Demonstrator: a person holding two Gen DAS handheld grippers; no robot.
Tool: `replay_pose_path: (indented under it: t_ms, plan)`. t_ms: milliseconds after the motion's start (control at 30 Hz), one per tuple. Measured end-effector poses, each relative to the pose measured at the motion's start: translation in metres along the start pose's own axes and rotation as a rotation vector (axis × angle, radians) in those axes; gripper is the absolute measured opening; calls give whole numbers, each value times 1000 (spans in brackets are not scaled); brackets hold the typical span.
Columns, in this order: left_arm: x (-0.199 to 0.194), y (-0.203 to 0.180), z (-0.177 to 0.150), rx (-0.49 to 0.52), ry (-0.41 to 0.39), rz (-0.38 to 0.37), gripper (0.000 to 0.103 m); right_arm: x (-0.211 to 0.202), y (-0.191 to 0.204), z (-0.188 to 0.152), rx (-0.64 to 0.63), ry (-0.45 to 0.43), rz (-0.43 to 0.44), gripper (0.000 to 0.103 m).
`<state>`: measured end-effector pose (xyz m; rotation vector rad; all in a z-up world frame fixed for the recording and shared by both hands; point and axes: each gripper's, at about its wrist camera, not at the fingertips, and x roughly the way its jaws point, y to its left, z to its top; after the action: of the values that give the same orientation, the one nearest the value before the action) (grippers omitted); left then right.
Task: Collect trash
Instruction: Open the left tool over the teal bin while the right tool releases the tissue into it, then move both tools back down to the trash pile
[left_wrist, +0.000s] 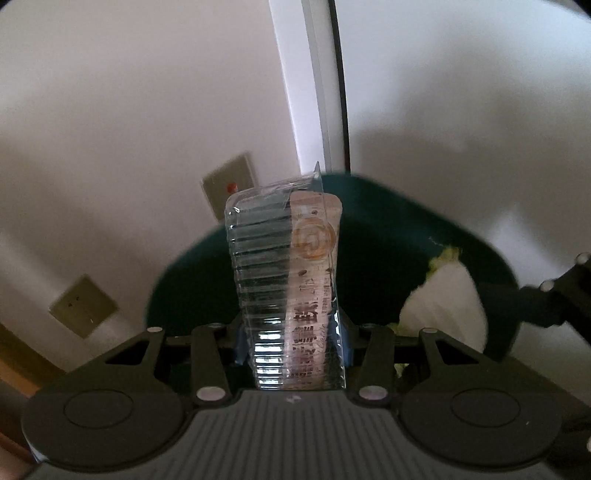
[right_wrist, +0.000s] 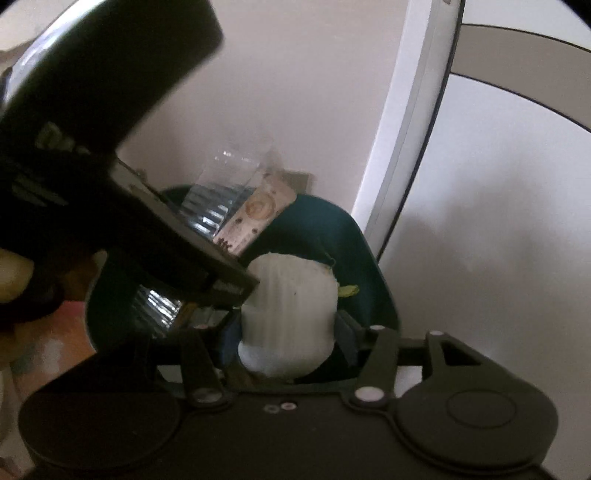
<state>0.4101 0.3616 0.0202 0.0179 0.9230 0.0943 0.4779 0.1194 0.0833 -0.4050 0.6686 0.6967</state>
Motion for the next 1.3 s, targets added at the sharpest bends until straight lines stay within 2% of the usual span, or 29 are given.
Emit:
replay_pose_path:
  t_ms: [133,267,333,433,500,667,833,933,1033,1200,1300]
  plan:
    - [16,-3,1,0,48,4,45,12,-1,-2,-32,19,-11,56]
    - [20,-4,2,-4,65,7,47,12,-3,-1,-55,6,-24,57]
    - [19,-4,-6,-25,63,2,54,6,-1,-2,-44,-4,-17,58]
    - [19,-1,-12,-58,43,7,67,-3,1,-14,-18,-29,-7,59]
    - [12,1,-13,-66,31,-7,68,-11,-3,-18,-7,-44,-1,58]
    - [-17,7,-14,-70,-19,24,69,-17,-4,-17,20,-86,-4,58]
    - [-40,22,-16,-140,-88,33,79,-34,-2,-15,3,-130,-20,59]
    - [-57,28,-28,-170,-127,-16,79,-56,-8,-18,17,-151,-20,59]
    - [-73,20,-44,-145,-177,-69,79,-78,-20,-34,9,-157,-2,59]
    - [-101,-3,-77,-77,-259,-140,82,-97,-42,-80,50,-105,-13,59]
    - [-105,-19,-92,-55,-276,-180,82,-102,-52,-107,81,-71,-16,59]
